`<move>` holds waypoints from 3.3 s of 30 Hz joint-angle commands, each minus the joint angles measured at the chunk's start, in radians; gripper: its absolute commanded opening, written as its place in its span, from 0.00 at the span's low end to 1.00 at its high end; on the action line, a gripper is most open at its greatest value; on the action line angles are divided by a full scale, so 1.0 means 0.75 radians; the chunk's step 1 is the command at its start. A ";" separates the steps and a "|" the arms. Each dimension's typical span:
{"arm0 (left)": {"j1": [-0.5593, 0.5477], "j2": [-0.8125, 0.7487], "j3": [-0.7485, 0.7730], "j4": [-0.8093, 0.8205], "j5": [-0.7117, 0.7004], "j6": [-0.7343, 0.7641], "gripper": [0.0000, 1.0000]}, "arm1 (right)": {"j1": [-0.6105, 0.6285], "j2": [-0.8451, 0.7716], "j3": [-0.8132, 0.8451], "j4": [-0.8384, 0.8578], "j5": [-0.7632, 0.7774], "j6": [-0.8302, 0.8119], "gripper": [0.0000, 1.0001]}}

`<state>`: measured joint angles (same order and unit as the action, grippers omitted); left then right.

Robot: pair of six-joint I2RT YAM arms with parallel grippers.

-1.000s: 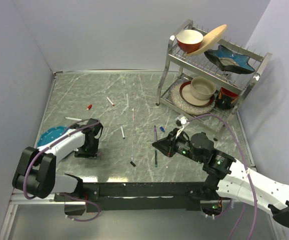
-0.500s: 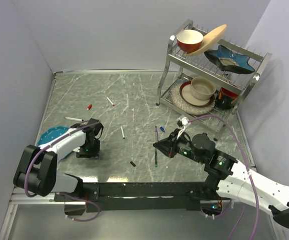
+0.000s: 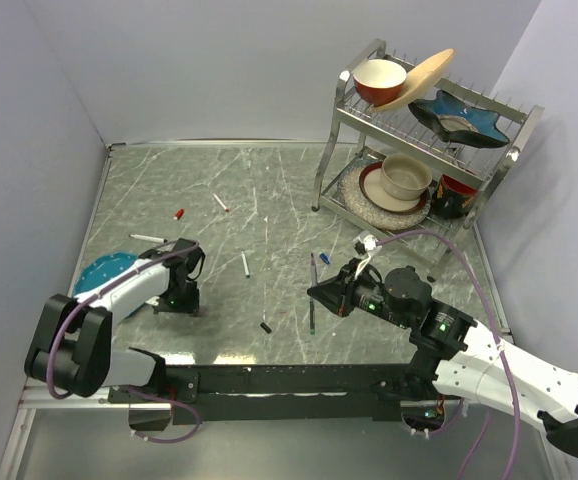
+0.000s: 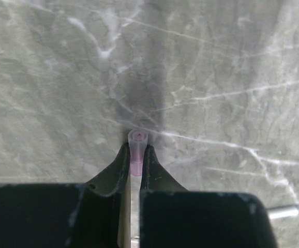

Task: Insert the pens into the pen caps

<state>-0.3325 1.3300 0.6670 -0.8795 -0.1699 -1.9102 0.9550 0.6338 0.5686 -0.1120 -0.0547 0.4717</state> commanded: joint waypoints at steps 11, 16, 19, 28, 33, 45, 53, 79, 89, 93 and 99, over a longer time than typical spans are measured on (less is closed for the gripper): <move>-0.219 -0.490 -0.053 0.902 0.144 0.855 0.01 | -0.005 0.100 -0.026 0.208 -0.260 0.105 0.00; -0.250 -0.579 -0.316 1.728 0.626 1.041 0.01 | -0.001 0.145 -0.058 0.329 -0.313 0.150 0.00; -0.275 -0.583 -0.345 1.917 0.735 1.062 0.01 | 0.017 0.202 -0.089 0.462 -0.379 0.201 0.00; -0.303 -0.761 -0.392 2.075 0.785 1.103 0.01 | 0.113 0.327 -0.073 0.630 -0.371 0.216 0.00; -0.305 -0.863 -0.388 2.036 0.813 1.136 0.01 | 0.132 0.382 -0.063 0.685 -0.365 0.255 0.00; -0.305 -0.959 -0.306 1.819 0.842 1.181 0.01 | 0.154 0.437 0.050 0.587 -0.350 0.222 0.00; -0.305 -0.957 -0.308 1.784 0.834 1.173 0.01 | 0.160 0.486 0.084 0.587 -0.346 0.216 0.00; -0.305 -1.021 -0.460 1.821 0.877 1.121 0.01 | 0.156 0.517 0.136 0.550 -0.307 0.191 0.00; -0.322 -0.963 -0.493 1.866 0.936 1.144 0.01 | 0.152 0.544 0.252 0.432 -0.220 0.159 0.00; -0.328 -0.965 -0.503 1.860 0.938 1.166 0.01 | 0.142 0.554 0.305 0.364 -0.191 0.136 0.00; -0.328 -0.986 -0.439 1.776 0.896 1.175 0.50 | 0.142 0.572 0.297 0.390 -0.266 0.093 0.00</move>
<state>-0.5674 0.5999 0.3099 0.4973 0.4820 -1.0546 1.0687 1.0653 0.7368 0.0868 -0.2611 0.5739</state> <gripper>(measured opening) 0.375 0.176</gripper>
